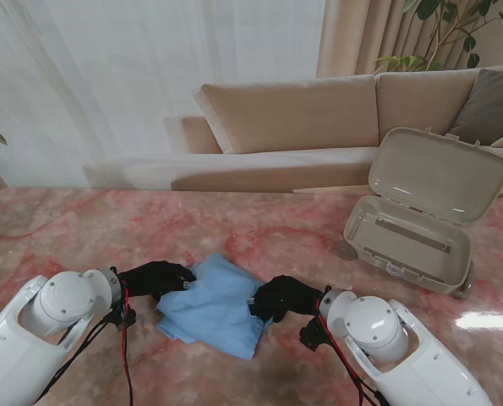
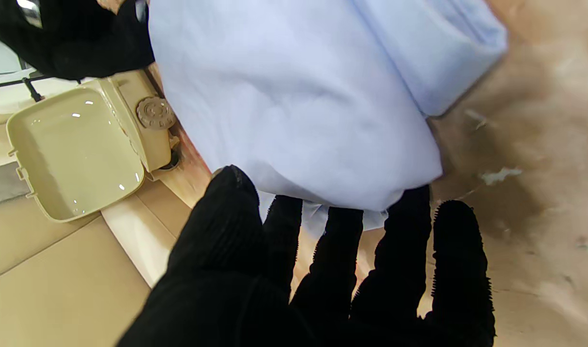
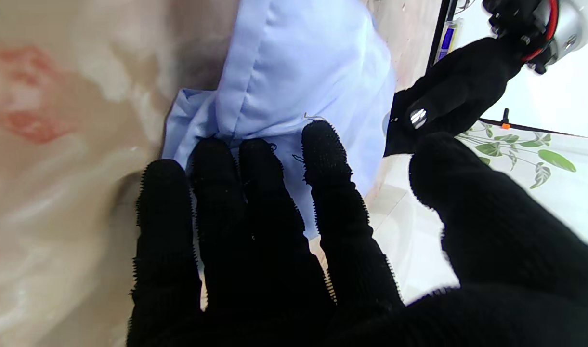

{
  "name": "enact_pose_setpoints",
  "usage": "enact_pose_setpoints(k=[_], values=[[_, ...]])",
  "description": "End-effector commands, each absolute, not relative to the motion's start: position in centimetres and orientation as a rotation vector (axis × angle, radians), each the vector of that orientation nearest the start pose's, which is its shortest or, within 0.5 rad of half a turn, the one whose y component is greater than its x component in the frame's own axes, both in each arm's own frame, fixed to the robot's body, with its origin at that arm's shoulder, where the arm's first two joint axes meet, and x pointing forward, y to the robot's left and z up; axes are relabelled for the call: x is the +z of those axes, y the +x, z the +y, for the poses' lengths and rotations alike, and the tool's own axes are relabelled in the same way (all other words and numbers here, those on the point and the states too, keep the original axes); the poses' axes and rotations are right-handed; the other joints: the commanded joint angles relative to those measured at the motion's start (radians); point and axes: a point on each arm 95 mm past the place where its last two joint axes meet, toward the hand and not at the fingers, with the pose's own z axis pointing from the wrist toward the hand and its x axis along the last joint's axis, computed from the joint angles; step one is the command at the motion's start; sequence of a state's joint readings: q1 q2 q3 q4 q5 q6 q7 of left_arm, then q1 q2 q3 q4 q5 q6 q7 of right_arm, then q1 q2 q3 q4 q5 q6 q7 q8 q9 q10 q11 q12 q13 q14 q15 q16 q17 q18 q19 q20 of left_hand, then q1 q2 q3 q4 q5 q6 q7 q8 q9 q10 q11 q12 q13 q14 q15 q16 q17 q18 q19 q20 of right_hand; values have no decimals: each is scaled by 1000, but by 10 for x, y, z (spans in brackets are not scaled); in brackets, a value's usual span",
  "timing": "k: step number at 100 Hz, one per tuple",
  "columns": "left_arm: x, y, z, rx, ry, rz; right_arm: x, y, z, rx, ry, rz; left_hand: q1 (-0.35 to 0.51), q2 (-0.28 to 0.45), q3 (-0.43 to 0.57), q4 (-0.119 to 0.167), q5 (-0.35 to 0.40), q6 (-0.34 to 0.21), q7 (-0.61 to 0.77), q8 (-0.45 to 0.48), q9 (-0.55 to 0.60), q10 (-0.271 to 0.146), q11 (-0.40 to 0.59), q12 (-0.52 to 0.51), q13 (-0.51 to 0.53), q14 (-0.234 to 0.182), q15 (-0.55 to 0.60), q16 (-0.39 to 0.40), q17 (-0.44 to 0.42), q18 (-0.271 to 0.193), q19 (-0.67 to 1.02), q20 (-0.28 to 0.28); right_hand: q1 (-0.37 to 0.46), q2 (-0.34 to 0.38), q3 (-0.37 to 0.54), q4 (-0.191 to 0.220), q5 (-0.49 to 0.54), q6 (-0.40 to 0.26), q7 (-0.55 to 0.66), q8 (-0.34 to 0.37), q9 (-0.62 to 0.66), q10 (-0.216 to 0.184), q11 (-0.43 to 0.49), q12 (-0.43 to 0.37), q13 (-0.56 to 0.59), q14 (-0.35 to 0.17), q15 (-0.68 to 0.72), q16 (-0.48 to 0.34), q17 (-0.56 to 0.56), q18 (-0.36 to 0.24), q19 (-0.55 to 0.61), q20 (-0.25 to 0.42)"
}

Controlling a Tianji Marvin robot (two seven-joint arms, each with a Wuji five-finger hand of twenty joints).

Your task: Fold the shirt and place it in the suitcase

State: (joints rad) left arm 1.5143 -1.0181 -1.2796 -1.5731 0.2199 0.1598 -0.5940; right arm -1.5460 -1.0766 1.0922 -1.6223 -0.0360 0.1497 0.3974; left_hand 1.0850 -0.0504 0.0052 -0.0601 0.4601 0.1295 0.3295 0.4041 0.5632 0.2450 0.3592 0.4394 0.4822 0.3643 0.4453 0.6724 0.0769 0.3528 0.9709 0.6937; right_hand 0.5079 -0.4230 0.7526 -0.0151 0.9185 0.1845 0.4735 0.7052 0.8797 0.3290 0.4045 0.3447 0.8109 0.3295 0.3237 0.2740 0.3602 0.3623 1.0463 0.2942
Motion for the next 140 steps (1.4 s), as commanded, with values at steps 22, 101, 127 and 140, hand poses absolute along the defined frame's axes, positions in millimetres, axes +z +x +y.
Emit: enact_pose_setpoints(k=[22,101,127,140], values=[[-352,361,27,-1400,-2320,1646,-363,376,33,-1489,-2172,-1373,-47,63,-40,20,2,10,-22,-13,-10,30,-25,-10,-3,59,28,4,8,31,45,19,7,1,-5,25,-6,-29,35,-24,34,-38,3,50,-15,-40,-30,44,-36,-55,-2,-13],[-308,321,24,-1491,-2169,1542,-325,368,8,-1658,-2190,-1415,-59,68,-42,17,38,25,-48,-9,20,47,-22,-4,19,52,47,9,27,26,65,25,-7,-3,-1,17,6,-43,78,-54,73,-48,20,77,52,-30,32,110,20,-23,79,48],[-289,329,18,-1609,-2046,1403,-310,368,23,-1918,-2206,-1311,-61,66,-44,15,72,31,-42,-5,33,45,-23,-3,27,49,49,10,33,29,69,26,-22,-22,8,28,-12,-44,52,-45,45,-51,-2,73,19,-44,0,108,-29,-41,44,57],[-291,342,6,-1665,-2036,1402,-313,371,39,-1972,-2179,-1296,-66,65,-45,14,75,28,-43,-4,22,41,-33,-7,15,45,38,5,24,28,59,22,-34,-33,19,38,-57,-43,6,-25,-22,-58,-24,67,-45,-71,-51,85,-69,-73,-5,50]])
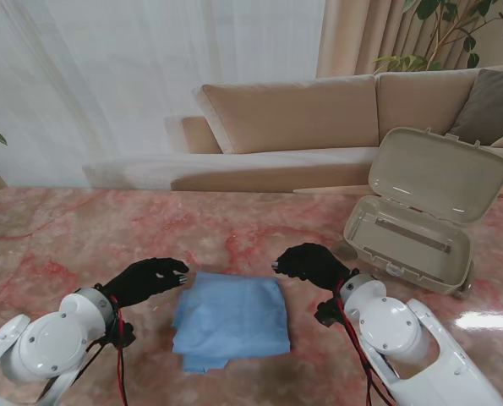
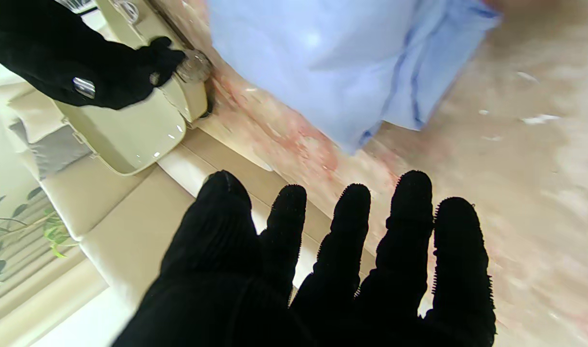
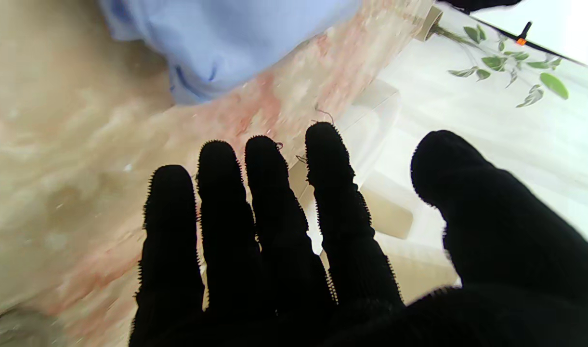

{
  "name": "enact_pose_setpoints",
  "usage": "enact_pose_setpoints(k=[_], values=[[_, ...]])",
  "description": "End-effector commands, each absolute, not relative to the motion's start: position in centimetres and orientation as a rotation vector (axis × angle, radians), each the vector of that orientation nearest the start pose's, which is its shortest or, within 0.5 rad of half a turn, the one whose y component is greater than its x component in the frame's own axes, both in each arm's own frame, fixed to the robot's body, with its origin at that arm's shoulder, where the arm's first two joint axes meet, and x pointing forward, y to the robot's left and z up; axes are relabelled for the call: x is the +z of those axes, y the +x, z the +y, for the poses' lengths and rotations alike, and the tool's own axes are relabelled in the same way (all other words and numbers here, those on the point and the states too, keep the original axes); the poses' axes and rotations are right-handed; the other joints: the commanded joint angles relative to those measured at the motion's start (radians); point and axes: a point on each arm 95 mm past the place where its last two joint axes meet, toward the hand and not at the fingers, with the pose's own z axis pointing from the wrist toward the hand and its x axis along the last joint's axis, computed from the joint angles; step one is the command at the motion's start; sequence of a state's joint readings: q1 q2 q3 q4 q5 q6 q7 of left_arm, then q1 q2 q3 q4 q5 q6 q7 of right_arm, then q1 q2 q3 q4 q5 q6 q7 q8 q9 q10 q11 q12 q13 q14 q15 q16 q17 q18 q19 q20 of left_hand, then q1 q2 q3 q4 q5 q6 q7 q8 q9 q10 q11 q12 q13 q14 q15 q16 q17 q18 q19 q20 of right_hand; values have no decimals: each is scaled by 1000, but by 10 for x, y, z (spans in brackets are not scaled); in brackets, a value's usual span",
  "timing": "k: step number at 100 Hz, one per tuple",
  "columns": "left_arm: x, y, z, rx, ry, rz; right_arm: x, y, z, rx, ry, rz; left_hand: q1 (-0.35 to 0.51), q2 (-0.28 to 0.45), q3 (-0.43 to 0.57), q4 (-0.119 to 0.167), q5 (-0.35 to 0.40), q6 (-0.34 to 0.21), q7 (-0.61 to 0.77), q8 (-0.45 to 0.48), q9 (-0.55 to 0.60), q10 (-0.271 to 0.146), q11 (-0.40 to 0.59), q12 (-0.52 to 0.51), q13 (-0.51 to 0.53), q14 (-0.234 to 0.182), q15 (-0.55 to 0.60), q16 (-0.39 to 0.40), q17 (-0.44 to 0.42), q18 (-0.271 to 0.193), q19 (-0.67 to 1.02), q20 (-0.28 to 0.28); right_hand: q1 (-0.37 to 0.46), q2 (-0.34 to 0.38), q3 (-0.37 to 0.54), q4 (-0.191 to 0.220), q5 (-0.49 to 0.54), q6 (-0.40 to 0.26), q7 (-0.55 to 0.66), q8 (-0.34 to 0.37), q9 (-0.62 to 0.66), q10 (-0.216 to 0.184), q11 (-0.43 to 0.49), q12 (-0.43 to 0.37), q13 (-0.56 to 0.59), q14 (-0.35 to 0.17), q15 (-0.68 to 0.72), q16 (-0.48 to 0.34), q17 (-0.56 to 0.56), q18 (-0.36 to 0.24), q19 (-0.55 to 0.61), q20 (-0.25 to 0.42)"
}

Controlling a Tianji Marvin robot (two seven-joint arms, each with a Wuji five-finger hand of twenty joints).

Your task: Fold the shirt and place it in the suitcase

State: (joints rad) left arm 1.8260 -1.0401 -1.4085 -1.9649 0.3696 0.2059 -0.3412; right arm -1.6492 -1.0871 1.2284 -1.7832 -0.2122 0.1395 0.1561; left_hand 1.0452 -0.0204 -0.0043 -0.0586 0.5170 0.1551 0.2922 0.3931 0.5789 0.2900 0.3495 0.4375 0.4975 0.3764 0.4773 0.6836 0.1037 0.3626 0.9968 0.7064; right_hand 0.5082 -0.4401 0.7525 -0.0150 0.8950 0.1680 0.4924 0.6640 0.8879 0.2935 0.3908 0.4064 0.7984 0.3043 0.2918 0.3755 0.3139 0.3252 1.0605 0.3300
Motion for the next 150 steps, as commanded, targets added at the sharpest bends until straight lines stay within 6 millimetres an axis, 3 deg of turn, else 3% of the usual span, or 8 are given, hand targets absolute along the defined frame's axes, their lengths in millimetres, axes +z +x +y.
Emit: enact_pose_setpoints(k=[1,51,138,140,142,145,147,150], values=[[-292,343,5,-1668,-2036,1404,-314,371,40,-1975,-2177,-1295,-26,35,-35,12,17,2,-6,7,6,-3,-23,-6,-1,33,5,-6,-3,18,32,9,-35,-17,20,38,-36,-27,-14,16,-33,-23,-11,5,-36,-47,-21,-17,-25,-37,-21,14],[-324,388,-24,-1704,-2055,1508,-342,387,78,-1914,-2155,-1248,-22,28,-32,13,17,-1,10,14,1,-14,-21,-6,-13,27,-9,-13,-16,23,21,4,-50,-42,73,30,-72,-37,-44,53,-140,-46,16,-5,-188,-109,-75,-67,-122,-104,-126,27],[-329,365,-28,-1698,-2064,1646,-347,361,55,-1762,-2058,-1337,-26,36,-33,14,6,-6,9,11,-5,-15,-25,-8,-22,24,-16,-15,-24,20,14,5,-40,12,5,27,-42,-36,-34,54,-68,-34,5,2,-97,-58,-28,-37,-61,-48,-85,82],[-328,365,-28,-1703,-2056,1643,-345,360,54,-1763,-2054,-1333,-26,33,-33,14,7,-6,9,11,-5,-13,-25,-9,-22,24,-17,-15,-24,20,14,5,-37,16,-5,32,-42,-36,-36,55,-68,-35,3,4,-94,-56,-28,-33,173,-209,106,249],[-327,365,-28,-1708,-2048,1638,-343,360,53,-1765,-2050,-1329,-26,34,-33,14,7,-7,9,11,-4,-14,-25,-9,-21,24,-17,-15,-23,20,14,5,-34,19,-19,43,-43,-34,-38,57,-67,-35,0,9,-92,-54,-30,-25,517,-563,223,234],[-325,365,-28,-1715,-2038,1629,-340,359,53,-1770,-2046,-1322,-26,34,-33,14,6,-8,8,11,-4,-15,-26,-9,-21,23,-18,-16,-23,20,14,5,-33,20,-27,48,-44,-34,-40,58,-66,-34,-2,11,-91,-52,-30,-21,601,-558,108,306],[-324,366,-28,-1721,-2033,1622,-338,358,52,-1775,-2043,-1316,-25,33,-32,14,6,-8,8,11,-5,-16,-27,-10,-22,24,-19,-16,-23,20,14,5,-31,22,-29,49,-43,-35,-40,59,-66,-33,-2,11,-86,-49,-27,-19,413,-351,-126,85],[-322,366,-28,-1728,-2028,1610,-335,357,51,-1784,-2040,-1307,-26,32,-33,14,4,-8,8,11,-7,-16,-28,-10,-24,25,-20,-17,-24,20,13,5,-28,25,-32,51,-43,-33,-40,59,-64,-34,-2,12,-78,-46,-23,-15,222,-114,-285,91]])
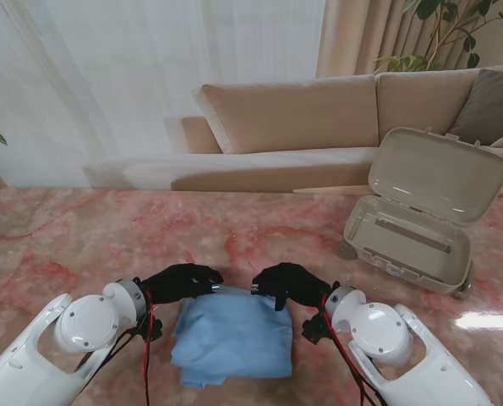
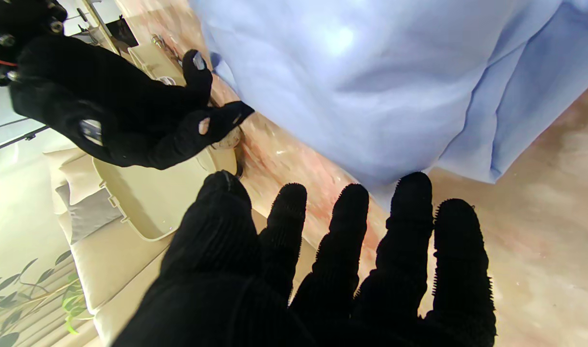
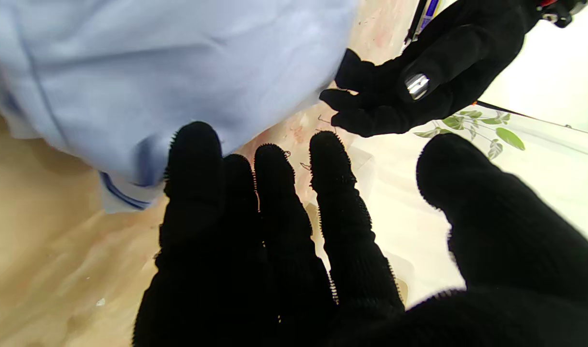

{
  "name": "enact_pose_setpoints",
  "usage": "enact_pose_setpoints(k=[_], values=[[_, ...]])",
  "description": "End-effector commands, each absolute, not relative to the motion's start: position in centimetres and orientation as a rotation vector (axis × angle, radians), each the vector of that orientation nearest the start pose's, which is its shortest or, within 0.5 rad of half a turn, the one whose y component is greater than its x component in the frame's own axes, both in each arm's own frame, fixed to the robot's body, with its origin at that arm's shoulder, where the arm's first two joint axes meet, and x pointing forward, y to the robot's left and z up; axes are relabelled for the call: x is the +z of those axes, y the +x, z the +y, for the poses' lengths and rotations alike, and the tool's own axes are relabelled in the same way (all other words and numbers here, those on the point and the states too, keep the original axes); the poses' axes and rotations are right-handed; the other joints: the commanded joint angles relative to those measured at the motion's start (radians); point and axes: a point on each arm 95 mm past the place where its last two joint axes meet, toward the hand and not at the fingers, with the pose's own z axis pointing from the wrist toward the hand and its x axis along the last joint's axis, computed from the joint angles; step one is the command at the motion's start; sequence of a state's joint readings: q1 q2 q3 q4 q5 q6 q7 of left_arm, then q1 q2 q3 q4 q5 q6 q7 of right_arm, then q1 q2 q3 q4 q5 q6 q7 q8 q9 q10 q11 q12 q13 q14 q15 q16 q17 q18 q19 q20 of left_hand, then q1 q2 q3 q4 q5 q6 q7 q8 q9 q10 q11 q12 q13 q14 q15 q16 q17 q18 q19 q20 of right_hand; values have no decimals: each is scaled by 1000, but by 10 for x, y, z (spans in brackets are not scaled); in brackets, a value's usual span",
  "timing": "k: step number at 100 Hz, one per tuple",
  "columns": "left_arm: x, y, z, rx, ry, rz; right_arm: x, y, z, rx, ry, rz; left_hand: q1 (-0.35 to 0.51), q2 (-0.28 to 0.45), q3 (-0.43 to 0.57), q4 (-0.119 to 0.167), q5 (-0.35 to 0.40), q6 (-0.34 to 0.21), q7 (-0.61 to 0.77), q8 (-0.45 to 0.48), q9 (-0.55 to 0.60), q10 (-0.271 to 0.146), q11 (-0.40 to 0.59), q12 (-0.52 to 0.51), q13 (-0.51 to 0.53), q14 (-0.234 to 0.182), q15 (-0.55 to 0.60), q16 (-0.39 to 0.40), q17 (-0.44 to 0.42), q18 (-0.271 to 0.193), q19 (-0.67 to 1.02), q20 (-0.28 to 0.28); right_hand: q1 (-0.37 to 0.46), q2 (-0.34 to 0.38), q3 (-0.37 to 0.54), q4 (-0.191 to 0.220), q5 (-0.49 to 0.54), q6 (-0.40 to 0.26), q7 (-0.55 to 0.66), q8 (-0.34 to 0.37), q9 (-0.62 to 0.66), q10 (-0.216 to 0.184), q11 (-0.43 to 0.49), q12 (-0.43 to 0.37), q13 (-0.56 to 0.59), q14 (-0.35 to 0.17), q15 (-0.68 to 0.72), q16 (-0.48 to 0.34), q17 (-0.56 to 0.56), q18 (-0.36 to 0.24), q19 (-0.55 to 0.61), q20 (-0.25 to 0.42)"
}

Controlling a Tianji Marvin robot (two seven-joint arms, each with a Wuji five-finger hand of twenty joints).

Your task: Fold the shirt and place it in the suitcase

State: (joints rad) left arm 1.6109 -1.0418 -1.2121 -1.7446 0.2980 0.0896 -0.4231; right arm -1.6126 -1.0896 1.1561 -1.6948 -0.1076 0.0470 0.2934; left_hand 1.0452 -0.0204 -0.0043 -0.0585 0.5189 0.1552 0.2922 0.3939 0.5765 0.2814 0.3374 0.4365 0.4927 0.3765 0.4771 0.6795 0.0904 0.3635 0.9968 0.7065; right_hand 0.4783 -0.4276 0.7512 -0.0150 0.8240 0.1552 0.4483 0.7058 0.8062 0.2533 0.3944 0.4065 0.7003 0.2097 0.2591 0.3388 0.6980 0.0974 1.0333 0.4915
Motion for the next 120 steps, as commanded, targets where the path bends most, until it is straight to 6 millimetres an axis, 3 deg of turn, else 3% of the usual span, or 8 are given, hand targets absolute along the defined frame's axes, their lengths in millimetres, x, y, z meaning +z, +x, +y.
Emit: enact_pose_setpoints(k=[1,23,27,38,43,49,62,120], values=[[-322,366,-28,-1731,-2027,1605,-334,357,51,-1788,-2040,-1305,-25,32,-32,14,1,-8,7,10,-6,-7,-17,-9,-20,25,-20,-13,-11,19,13,4,2,12,-32,51,28,-21,4,17,19,7,-6,11,22,50,11,23,-228,171,-305,-21],[-306,362,-20,-1781,-1962,1457,-300,366,36,-1970,-2079,-1294,-28,29,-33,14,-10,-14,2,8,-23,-3,-26,-15,-30,20,-31,-18,-18,17,3,1,-1,-16,-18,49,25,-19,-1,16,29,6,-2,12,57,52,32,34,-296,213,-257,104],[-304,360,-18,-1785,-1948,1430,-294,371,31,-2002,-2102,-1302,-28,28,-33,14,-10,-14,1,8,-25,-3,-29,-16,-32,19,-33,-20,-18,18,2,0,-7,-29,-1,43,17,-16,-7,15,23,3,-2,11,58,51,33,36,208,-302,135,270],[-300,354,-9,-1780,-1930,1365,-279,385,14,-2104,-2194,-1318,-29,26,-32,14,-6,-14,1,7,-23,-3,-32,-18,-32,21,-37,-22,-20,19,-4,-2,-14,-107,57,27,-14,-10,-24,13,-1,1,7,9,69,44,51,44,-254,223,-319,100],[-299,353,-6,-1778,-1925,1336,-275,392,4,-2144,-2247,-1340,-29,25,-32,14,-4,-14,0,7,-23,-3,-33,-19,-32,21,-38,-23,-20,19,-5,-3,-21,-150,102,6,-29,-4,-33,13,-14,1,19,5,72,43,66,49,315,-438,169,265],[-299,351,-2,-1777,-1924,1308,-271,400,-8,-2171,-2309,-1378,-30,24,-32,14,-4,-16,-2,6,-21,-3,-34,-20,-31,20,-39,-24,-19,19,-6,-4,-15,-197,132,2,-58,3,-45,11,-40,2,23,6,65,35,68,49,344,-529,193,239],[-299,350,5,-1772,-1924,1267,-269,414,-30,-2199,-2440,-1415,-29,24,-32,14,-6,-16,-5,6,-25,-4,-37,-21,-36,19,-43,-26,-22,20,-9,-5,-18,-294,213,-22,-118,25,-80,7,-116,5,50,-5,20,20,66,33,-251,163,-310,28],[-313,349,18,-1746,-1959,1192,-290,437,-92,-2100,-2691,-1783,-31,21,-32,14,1,-20,-4,7,-22,-9,-40,-22,-37,16,-49,-30,-29,19,-28,-14,-31,-429,198,-85,-229,50,-164,-22,-289,-10,46,-44,-167,-46,-8,-59,-508,14,-122,-166]])
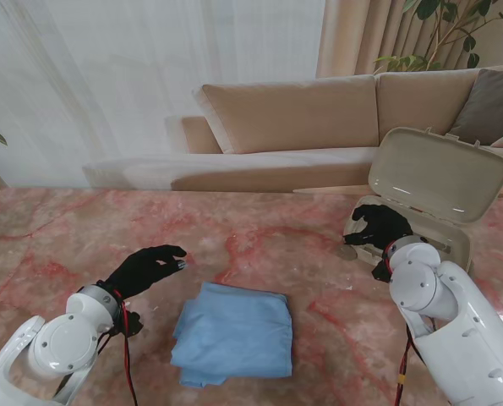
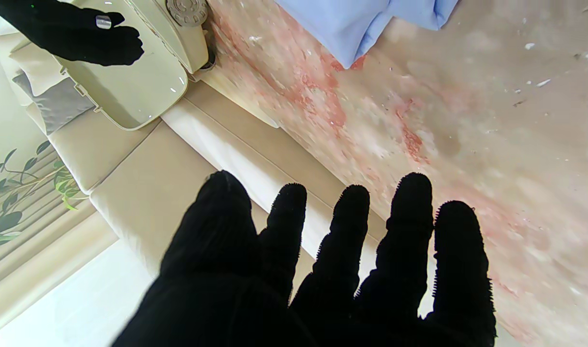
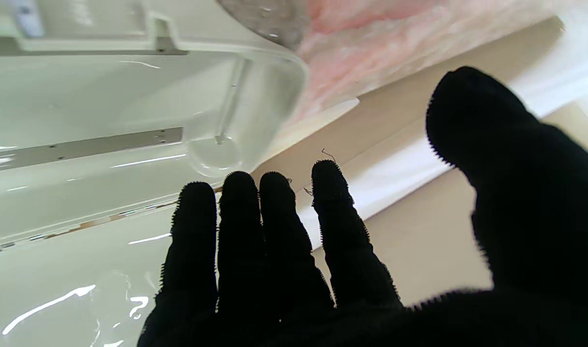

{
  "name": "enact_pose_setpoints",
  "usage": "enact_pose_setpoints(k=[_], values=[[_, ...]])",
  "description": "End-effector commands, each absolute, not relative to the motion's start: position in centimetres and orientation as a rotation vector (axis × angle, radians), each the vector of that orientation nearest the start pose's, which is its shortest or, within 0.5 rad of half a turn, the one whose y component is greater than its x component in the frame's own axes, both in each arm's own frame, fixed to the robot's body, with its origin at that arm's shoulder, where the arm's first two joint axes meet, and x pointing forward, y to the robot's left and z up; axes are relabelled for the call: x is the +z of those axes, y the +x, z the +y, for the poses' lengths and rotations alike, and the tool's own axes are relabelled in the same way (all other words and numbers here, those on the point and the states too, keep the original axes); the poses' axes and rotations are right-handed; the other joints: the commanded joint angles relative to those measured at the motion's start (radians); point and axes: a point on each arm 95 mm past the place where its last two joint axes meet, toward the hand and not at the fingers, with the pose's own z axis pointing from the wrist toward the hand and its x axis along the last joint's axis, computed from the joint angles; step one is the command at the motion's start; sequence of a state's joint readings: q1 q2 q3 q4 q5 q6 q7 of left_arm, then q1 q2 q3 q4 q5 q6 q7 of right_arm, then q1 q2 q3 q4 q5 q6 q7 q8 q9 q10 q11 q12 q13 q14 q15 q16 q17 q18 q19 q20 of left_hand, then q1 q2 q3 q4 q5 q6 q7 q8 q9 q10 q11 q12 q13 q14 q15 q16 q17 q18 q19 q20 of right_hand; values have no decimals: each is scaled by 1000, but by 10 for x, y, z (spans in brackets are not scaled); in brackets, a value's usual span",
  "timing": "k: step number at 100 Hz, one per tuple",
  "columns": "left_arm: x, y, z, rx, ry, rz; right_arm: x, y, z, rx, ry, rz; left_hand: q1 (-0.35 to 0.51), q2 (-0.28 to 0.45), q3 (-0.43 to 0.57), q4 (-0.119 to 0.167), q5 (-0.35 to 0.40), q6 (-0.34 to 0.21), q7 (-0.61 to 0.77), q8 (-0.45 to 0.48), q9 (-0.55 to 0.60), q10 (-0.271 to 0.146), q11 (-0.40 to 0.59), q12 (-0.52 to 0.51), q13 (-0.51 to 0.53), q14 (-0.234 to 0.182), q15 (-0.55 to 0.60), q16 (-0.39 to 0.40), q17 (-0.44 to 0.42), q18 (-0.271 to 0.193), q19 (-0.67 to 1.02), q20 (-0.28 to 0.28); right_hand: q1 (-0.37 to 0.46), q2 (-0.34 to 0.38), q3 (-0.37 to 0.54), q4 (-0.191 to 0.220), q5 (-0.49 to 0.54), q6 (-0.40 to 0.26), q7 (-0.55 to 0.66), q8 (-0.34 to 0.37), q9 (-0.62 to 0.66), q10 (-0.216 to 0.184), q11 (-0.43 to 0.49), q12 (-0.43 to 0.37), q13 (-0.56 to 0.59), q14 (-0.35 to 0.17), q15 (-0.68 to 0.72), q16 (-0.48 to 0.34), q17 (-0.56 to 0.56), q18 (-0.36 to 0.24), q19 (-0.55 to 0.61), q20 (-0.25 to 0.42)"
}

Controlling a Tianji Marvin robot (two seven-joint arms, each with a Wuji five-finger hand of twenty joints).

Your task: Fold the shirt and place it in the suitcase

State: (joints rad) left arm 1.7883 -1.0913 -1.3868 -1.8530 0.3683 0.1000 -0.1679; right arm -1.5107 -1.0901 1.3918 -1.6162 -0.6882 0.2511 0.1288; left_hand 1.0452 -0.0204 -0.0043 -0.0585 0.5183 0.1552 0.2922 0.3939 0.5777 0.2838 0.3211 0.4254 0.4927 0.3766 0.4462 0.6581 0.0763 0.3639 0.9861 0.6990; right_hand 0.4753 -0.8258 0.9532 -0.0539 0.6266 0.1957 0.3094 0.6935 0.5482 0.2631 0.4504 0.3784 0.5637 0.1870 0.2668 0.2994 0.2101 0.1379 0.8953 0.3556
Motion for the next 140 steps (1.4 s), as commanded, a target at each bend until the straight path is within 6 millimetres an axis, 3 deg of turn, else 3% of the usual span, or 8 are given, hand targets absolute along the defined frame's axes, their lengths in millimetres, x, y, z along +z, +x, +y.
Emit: enact_pose_setpoints(k=[1,124,125,126,128,130,133,140], values=[[-313,349,18,-1746,-1960,1191,-291,438,-93,1321,1699,1130,-30,21,-31,14,1,-20,-4,7,-23,-11,-24,-11,-38,16,-18,-8,-15,19,-18,-7,-29,-31,-5,-47,-33,10,-26,-10,-34,-20,-11,-16,-32,-24,-17,-20,-21,-27,15,-31],[-318,350,21,-1712,-2014,1197,-350,464,-119,1071,1880,1212,-33,21,-31,14,8,-19,0,9,-14,-12,-22,-9,-36,12,-22,-9,-20,24,-28,-11,34,-83,76,-57,32,-3,48,26,29,-25,64,22,44,-8,70,15,37,-7,122,-50],[-318,350,21,-1712,-2014,1197,-350,464,-119,1070,1880,1212,-34,21,-31,14,9,-19,0,9,-14,-13,-22,-9,-36,11,-22,-9,-20,24,-28,-11,35,-80,74,-55,33,-3,53,28,31,-25,67,25,46,-8,74,18,143,-112,228,55],[-318,350,21,-1712,-2014,1197,-351,464,-119,1070,1880,1212,-34,21,-31,14,8,-19,0,9,-14,-15,-22,-9,-35,11,-22,-9,-20,24,-28,-11,37,-78,71,-52,34,-4,58,31,33,-25,69,29,49,-9,77,22,197,-162,176,9],[-318,350,21,-1712,-2014,1196,-351,464,-119,1069,1880,1213,-33,21,-31,14,9,-17,0,9,-15,-14,-22,-9,-35,12,-22,-9,-20,24,-28,-11,38,-73,67,-50,38,-6,67,35,39,-27,74,34,54,-9,82,28,164,-49,62,-47],[-318,350,21,-1712,-2015,1196,-352,465,-119,1068,1881,1214,-34,21,-31,14,8,-19,0,9,-14,-16,-22,-9,-35,12,-21,-8,-20,24,-28,-11,38,-67,64,-47,42,-11,73,38,45,-28,76,38,58,-8,84,33,426,-282,212,119],[-318,350,22,-1712,-2015,1195,-352,465,-119,1066,1886,1216,-35,21,-32,14,8,-21,0,9,-14,-16,-22,-9,-35,11,-21,-8,-20,24,-28,-11,39,-60,58,-44,51,-14,83,38,57,-29,76,46,64,-6,86,42,632,-658,140,269],[-318,351,22,-1711,-2015,1194,-354,466,-119,1062,1903,1219,-35,21,-31,14,8,-20,1,9,-14,-14,-22,-9,-35,11,-21,-8,-20,24,-28,-11,57,-51,59,-41,72,-20,98,41,80,-33,84,52,84,-3,97,50,690,-727,153,342]])
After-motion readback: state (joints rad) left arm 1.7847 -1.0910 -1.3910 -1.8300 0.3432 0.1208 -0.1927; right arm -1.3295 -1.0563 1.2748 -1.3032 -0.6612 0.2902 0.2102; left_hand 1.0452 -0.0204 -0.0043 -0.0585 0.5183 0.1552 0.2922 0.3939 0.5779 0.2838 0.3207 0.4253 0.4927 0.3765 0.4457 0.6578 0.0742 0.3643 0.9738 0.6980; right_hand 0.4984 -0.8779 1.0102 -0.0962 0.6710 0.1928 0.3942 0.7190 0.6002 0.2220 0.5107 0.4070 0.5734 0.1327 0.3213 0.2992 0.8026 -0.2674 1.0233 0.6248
